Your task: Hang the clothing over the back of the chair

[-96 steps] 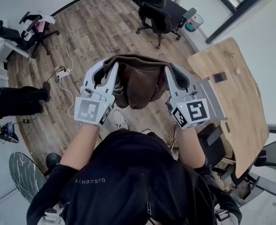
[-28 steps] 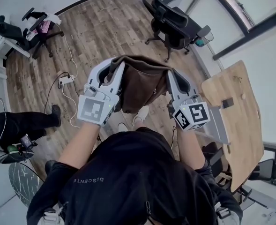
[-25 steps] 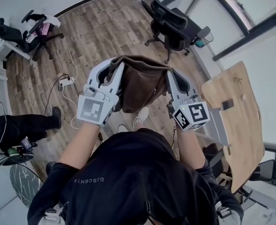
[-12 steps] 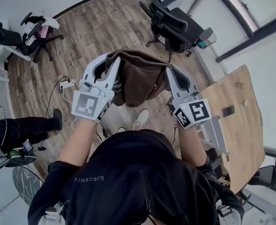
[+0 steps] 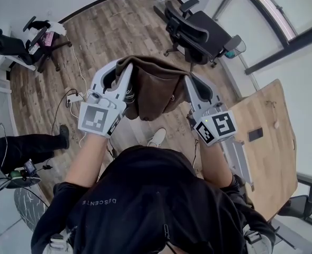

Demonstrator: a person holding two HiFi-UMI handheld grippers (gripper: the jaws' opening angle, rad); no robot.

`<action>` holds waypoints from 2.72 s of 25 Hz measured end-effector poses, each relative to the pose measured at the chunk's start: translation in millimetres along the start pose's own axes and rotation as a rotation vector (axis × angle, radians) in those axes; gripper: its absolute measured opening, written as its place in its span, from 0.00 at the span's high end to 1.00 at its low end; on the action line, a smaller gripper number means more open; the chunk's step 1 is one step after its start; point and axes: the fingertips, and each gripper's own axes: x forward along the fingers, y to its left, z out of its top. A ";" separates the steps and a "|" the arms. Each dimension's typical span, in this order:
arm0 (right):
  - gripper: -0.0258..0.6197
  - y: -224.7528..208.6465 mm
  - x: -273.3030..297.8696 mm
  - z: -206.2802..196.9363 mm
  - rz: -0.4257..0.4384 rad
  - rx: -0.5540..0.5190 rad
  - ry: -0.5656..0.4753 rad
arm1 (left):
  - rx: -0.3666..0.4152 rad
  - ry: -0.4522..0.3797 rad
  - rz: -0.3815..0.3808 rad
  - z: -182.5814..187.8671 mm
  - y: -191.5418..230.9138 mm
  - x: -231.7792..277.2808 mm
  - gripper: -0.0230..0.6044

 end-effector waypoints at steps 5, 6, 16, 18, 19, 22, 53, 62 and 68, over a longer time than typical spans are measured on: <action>0.91 -19.6 5.7 2.1 0.032 0.019 -0.012 | -0.005 0.003 0.019 -2.2 -1.3 17.9 0.88; 0.91 -23.2 6.8 3.5 0.035 0.016 -0.015 | -0.005 0.002 0.019 -1.7 -1.7 21.3 0.88; 0.91 -64.1 26.6 10.4 0.010 0.009 -0.020 | -0.009 -0.003 -0.011 -5.1 7.4 70.3 0.88; 0.91 -70.8 33.0 9.5 -0.006 0.009 -0.017 | -0.016 -0.006 -0.027 -8.0 12.3 80.7 0.88; 0.91 -73.5 35.5 8.8 -0.017 0.008 -0.014 | -0.019 -0.008 -0.038 -9.5 14.2 85.2 0.88; 0.91 -81.3 43.4 8.7 -0.053 0.002 -0.008 | -0.025 -0.018 -0.075 -12.3 21.5 99.6 0.88; 0.91 -151.7 148.2 48.9 -0.504 -0.078 -0.037 | -0.060 -0.148 -0.472 -6.5 118.6 266.4 0.89; 0.91 -173.5 147.0 63.4 -0.539 -0.120 -0.044 | -0.056 -0.194 -0.494 3.8 112.0 299.1 0.88; 0.91 -200.7 149.2 75.3 -0.526 -0.138 -0.060 | -0.046 -0.207 -0.488 8.6 107.7 327.4 0.88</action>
